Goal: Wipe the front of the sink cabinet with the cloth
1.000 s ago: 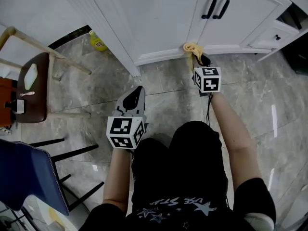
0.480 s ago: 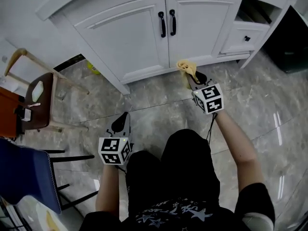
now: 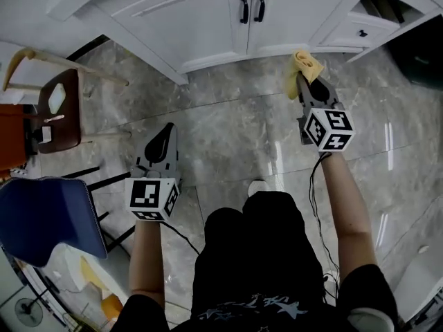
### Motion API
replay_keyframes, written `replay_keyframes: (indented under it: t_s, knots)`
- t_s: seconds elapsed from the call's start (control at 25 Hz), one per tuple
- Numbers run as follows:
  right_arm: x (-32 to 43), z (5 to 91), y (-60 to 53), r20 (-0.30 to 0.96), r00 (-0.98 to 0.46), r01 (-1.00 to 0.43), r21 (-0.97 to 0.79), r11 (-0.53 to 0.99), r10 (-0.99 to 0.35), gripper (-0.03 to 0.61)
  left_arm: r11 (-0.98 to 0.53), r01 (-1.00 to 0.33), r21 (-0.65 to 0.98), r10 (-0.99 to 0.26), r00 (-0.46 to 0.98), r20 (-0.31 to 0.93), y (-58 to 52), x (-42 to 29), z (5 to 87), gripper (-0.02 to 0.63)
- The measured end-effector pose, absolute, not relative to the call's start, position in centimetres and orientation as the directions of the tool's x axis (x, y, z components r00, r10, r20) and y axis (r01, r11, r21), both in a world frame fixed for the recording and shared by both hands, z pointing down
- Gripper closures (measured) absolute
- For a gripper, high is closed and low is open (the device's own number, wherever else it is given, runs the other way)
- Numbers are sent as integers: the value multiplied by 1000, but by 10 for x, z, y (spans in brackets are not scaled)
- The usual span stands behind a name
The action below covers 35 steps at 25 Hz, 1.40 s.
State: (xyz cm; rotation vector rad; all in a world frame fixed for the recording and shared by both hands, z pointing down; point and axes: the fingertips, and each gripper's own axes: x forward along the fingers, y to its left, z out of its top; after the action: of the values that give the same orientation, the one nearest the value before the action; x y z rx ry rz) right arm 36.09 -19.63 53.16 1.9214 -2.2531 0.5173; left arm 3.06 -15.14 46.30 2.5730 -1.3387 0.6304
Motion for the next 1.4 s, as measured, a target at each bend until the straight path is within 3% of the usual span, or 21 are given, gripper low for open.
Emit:
replay_keyframes:
  t_s: [0.16,0.36,0.76,1.0,1.4]
  knots:
    - [360,516,-159,380,-151,-966,-253,55,-912,515,-520,-854,19,-735,459,499,-133,22,439,597]
    - [371,456,-113,438,-114,-974,-226,14,-892,515,-540,-841,25,-692,461,556,-112,34,373,597]
    - [378,351,-85,420,-113,-977,-213,23,-901,515,-537,-838,98,-691,504,518,-87,64,277,598]
    - [335,304,-58,408,-98,-980,-201,15,-908,515,-530,-838,129,-683,512,522,-53,22,248,597]
    - [184,185,51,265,8,-970,-232,-72,-964,515,-737,-667,110,-536,676,506,69,-65,175,597]
